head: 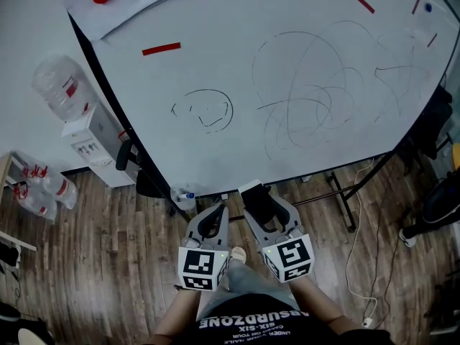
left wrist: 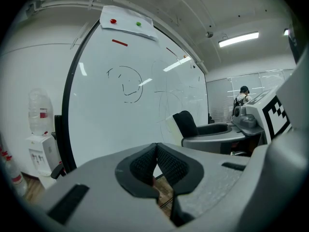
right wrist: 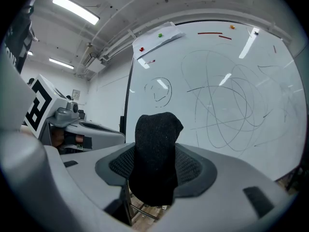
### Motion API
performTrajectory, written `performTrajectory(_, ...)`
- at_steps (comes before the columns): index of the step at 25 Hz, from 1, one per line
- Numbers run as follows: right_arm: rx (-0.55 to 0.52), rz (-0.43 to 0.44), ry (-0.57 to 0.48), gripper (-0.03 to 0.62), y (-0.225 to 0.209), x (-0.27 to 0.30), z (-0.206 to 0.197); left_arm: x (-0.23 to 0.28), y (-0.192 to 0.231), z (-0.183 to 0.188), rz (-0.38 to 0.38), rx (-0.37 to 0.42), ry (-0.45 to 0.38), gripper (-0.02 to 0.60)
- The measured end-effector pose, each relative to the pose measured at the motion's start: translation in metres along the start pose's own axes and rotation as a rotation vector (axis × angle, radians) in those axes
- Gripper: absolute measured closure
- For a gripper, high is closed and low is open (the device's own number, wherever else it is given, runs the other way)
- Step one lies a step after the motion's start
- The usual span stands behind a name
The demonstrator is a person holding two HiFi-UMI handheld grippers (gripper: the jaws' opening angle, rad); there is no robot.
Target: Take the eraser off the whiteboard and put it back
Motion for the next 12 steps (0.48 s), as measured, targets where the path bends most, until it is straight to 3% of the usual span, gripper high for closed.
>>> performTrajectory(12,-0.008,0.005,-0.002,0.358,0.0005,-0.0002,0.0016,-0.0006,0.0005,0.0005,0.003,0.001,-0.005,0.574)
Point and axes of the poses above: the fingertips, and each gripper's own axes: x forward along the fingers, y to its left, z out of its top, the point moved 2 cm from there along -x, backward along the fingers, and after that the axes turned 14 degrees about y, right-handed, at the moved point
